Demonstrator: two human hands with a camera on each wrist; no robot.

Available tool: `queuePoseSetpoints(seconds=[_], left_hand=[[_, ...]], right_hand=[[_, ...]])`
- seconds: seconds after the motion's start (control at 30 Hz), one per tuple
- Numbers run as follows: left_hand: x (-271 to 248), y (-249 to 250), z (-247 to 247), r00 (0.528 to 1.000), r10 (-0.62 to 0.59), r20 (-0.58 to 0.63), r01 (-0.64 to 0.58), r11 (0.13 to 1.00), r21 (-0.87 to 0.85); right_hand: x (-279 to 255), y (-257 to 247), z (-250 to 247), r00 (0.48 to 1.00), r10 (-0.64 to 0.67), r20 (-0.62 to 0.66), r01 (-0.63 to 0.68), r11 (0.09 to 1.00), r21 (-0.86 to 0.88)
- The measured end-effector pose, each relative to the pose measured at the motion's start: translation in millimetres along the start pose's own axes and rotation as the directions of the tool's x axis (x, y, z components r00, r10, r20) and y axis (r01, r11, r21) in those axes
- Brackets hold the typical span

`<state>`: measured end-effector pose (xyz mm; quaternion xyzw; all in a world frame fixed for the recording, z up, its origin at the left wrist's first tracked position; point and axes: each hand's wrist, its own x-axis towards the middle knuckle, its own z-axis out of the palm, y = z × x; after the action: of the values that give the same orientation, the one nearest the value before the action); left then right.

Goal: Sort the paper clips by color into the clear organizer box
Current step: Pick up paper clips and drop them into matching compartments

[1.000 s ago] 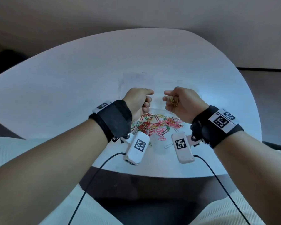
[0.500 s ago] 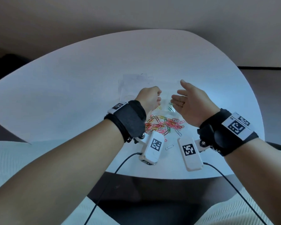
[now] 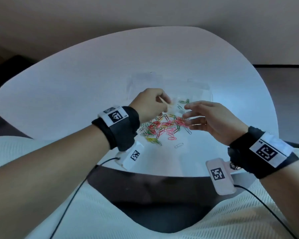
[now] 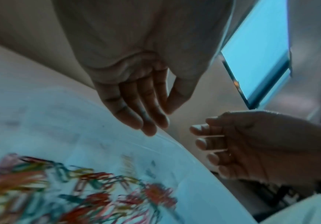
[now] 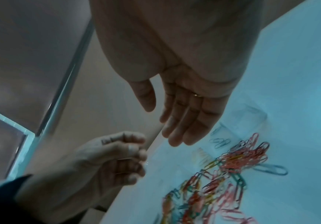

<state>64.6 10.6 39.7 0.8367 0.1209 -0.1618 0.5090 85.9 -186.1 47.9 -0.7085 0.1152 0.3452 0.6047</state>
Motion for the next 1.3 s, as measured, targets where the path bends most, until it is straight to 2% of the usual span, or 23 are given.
queuePoseSetpoints(seconds=[0.07,0.13,0.2,0.3,0.4,0.53,0.63,0.73,0.87,1.07,1.23,1.3], left_hand=[[-13.9,-13.4,-4.8,0.997,-0.001,0.072,-0.016,0.970,0.242],[-23.7,-27.7,-7.6,0.994,-0.005,0.111,-0.042,0.906,0.421],[-27.3,-38.0,-7.0,0.989,-0.029,0.146,-0.057,0.834,0.549],[-21.6,-44.9,-0.4,0.986,-0.005,0.169,-0.116,0.710,0.694],[-12.5,-45.4,13.4,0.969,0.105,0.223,-0.238,0.631,0.739],[-6.5,-51.6,39.7,0.914,0.168,0.369,-0.403,0.495,0.770],[-6.5,-62.2,54.2,0.878,0.184,0.442,-0.478,0.392,0.786],[-5.5,-74.0,58.1,0.878,0.159,0.452,-0.478,0.369,0.797],[-6.0,-81.7,61.0,0.888,0.134,0.439,-0.457,0.351,0.817],[-6.6,-76.5,63.4,0.905,0.178,0.386,-0.425,0.357,0.832],[-7.2,-76.9,64.7,0.874,0.200,0.444,-0.483,0.243,0.841],[-6.7,-77.0,65.7,0.865,0.190,0.464,-0.499,0.240,0.833]], right_hand=[[-0.3,11.4,2.0,0.998,-0.061,-0.016,0.056,0.969,-0.241],[3.3,24.0,4.4,0.992,-0.127,0.019,0.117,0.835,-0.537],[8.1,33.1,7.6,0.986,-0.143,0.089,0.163,0.682,-0.713],[19.8,38.1,13.8,0.973,-0.195,0.123,0.214,0.562,-0.799],[30.0,45.4,21.7,0.960,-0.258,0.108,0.228,0.502,-0.834],[34.6,65.8,29.2,0.966,-0.219,0.137,0.212,0.369,-0.905],[33.9,77.0,30.4,0.969,-0.197,0.148,0.201,0.286,-0.937],[34.9,79.7,29.8,0.974,-0.189,0.123,0.173,0.271,-0.947],[37.0,80.4,27.9,0.976,-0.186,0.113,0.166,0.298,-0.940],[40.8,81.9,25.2,0.975,-0.215,0.065,0.131,0.308,-0.942],[40.2,82.1,29.0,0.982,-0.183,0.044,0.099,0.305,-0.947],[39.7,84.5,30.2,0.987,-0.153,0.037,0.085,0.321,-0.943]])
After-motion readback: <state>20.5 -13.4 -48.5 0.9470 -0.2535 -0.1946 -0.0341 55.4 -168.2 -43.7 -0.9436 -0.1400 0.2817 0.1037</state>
